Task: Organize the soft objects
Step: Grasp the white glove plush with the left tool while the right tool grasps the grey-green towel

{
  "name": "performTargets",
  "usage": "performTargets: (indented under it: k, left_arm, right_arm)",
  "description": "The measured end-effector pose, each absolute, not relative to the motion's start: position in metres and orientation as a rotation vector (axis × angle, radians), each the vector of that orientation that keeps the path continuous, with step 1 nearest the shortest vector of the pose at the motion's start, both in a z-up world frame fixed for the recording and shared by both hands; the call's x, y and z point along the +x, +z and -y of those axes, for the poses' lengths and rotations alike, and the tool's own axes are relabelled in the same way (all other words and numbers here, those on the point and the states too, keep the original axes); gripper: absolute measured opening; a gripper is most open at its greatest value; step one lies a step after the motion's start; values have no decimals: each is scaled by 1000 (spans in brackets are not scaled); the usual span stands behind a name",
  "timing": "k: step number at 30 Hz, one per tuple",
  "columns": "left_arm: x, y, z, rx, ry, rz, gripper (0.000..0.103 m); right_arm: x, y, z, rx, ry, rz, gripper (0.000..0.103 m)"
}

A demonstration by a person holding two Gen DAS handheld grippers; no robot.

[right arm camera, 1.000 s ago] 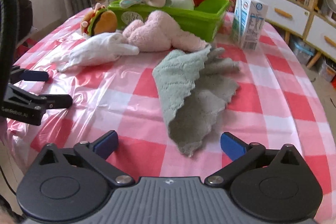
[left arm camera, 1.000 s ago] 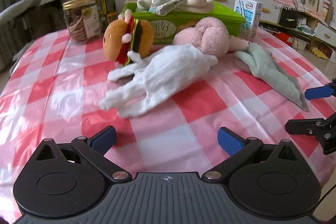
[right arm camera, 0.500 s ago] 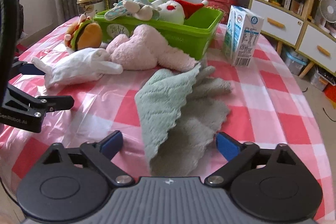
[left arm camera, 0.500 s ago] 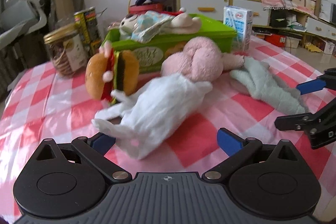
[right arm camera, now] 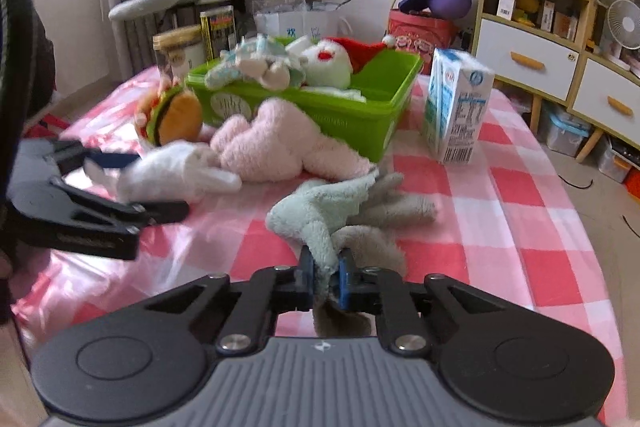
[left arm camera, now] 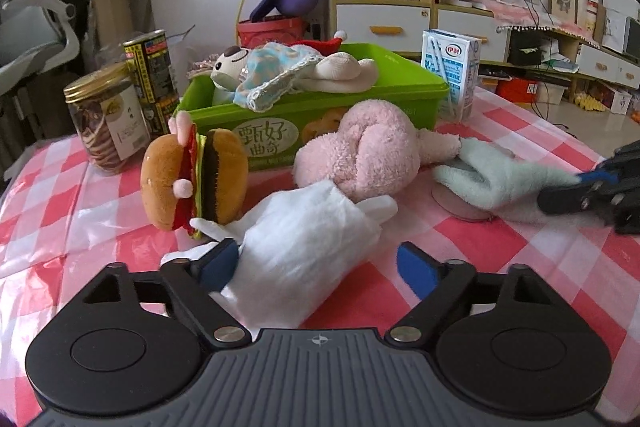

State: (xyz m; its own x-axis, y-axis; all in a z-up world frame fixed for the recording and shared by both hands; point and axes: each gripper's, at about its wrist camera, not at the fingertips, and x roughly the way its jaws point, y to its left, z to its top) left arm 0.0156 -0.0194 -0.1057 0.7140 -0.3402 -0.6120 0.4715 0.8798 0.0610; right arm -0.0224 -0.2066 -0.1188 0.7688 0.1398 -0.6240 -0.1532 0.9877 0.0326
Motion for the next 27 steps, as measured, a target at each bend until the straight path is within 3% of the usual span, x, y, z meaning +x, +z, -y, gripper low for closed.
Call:
performTargets:
  k: [8, 14, 22, 27]
  left_arm:
    - [22, -105, 23, 237, -412, -667, 62]
    - [29, -101, 20, 204, -388, -697, 54]
    - [36, -95, 15, 142, -372, -728, 36]
    - [37, -90, 11, 88, -386, -769, 29]
  right_arm:
    - [-23, -89, 237, 161, 106, -652, 3]
    - [-16, -83, 265, 305, 44, -671, 3]
    - [-2, -94, 302, 458, -37, -727, 4]
    - [-3, -109, 318, 522, -60, -789, 10]
